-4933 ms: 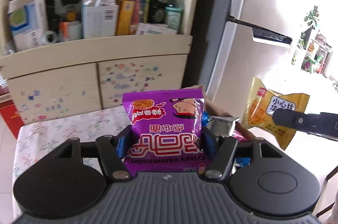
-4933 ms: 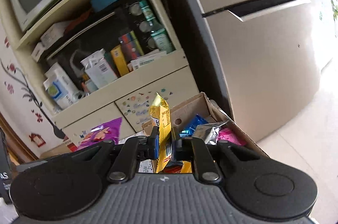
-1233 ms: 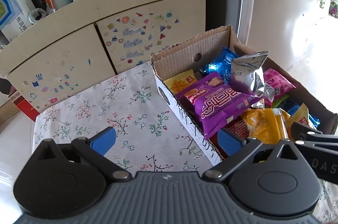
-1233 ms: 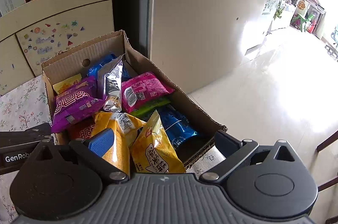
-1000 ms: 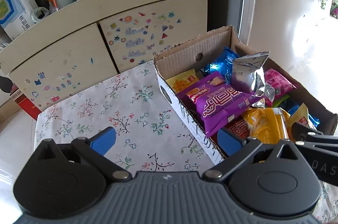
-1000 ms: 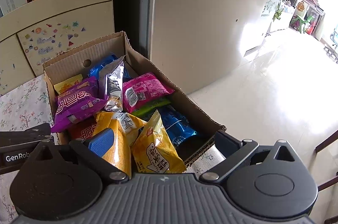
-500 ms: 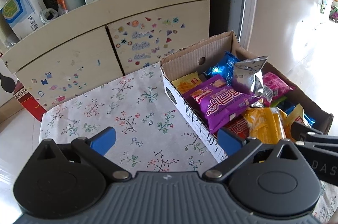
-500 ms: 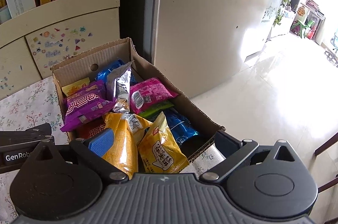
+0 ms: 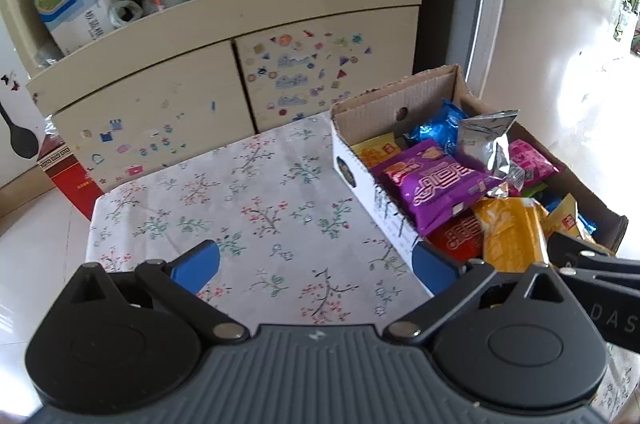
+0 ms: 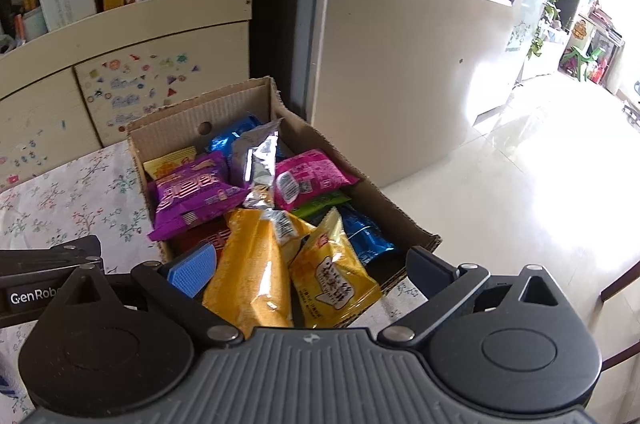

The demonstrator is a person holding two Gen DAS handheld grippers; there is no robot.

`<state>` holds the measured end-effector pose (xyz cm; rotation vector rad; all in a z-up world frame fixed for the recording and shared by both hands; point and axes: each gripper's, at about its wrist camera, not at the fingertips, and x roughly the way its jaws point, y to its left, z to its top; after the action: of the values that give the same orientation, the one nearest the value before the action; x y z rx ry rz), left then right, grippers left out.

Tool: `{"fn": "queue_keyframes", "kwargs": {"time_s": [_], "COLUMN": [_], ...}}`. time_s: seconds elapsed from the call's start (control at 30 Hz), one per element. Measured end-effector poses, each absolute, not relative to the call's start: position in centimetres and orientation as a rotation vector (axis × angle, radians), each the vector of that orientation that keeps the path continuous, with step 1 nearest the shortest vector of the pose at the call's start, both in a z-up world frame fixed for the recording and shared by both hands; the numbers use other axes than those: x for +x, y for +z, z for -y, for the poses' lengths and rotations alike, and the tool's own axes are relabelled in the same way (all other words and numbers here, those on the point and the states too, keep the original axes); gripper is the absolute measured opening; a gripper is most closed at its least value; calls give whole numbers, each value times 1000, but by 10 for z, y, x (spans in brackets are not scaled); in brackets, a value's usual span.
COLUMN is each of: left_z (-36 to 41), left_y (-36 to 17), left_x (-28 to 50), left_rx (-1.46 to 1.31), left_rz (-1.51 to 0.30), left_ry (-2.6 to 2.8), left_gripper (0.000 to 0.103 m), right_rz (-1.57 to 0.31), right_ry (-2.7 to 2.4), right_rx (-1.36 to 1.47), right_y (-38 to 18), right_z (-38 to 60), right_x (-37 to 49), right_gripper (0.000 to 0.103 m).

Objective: Organize snacks

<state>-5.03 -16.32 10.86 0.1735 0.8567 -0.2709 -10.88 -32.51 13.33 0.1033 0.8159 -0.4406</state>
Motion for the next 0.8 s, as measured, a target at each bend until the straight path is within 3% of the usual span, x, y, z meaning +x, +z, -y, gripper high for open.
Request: {"fn": "queue_keyframes", "kwargs": {"time_s": [0.8], "left_z": [59], "left_y": [79], "left_x": [-106], "left_rx": [143], "left_rz": [-953], "left_ry": [-84], "left_gripper": [102], "right_rz": [-869], "right_ry": [-260], "right_rx": [51], "right_y": [101], "right_z": [237], "right_x": [-139], "right_gripper": [103]}}
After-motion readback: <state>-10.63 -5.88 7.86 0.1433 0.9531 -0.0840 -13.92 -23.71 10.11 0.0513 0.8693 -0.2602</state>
